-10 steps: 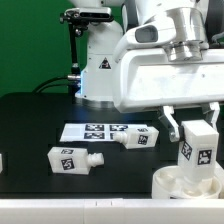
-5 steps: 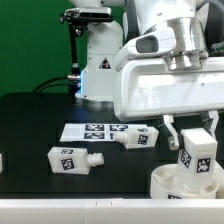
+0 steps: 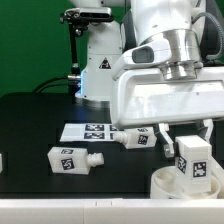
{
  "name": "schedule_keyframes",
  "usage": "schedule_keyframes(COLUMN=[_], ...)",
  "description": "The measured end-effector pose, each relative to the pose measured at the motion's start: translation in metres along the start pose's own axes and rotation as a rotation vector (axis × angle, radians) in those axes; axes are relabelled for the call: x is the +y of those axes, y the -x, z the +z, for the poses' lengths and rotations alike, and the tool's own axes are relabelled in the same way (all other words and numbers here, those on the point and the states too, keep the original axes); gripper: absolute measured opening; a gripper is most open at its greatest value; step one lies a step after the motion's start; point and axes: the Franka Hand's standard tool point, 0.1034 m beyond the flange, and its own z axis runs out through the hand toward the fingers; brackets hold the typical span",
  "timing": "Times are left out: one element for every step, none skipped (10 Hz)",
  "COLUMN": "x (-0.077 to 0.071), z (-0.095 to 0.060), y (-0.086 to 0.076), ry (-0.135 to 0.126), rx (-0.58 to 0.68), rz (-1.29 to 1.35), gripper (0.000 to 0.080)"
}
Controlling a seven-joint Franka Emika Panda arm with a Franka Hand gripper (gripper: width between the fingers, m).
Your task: Assemble stool
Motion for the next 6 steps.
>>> schedule_keyframes(x=[0.0001, 0.0002, 0.0001, 0.0000, 0.0000, -0.0019], z=[-0.0003, -0.0002, -0.0002, 0.0001, 0.0002, 0.0010], y=[0.0010, 0.0009, 0.0010, 0.0014, 0.0016, 0.0013], ry=[0.000, 0.000, 0.000, 0.000, 0.000, -0.011], rx=[-0.001, -0.001, -0.001, -0.002, -0.003, -0.043], rz=[0.000, 0.000, 0.000, 0.000, 0.000, 0.033], gripper=[0.0340, 0.0340, 0.0340, 0.0340, 0.0551, 0.0551])
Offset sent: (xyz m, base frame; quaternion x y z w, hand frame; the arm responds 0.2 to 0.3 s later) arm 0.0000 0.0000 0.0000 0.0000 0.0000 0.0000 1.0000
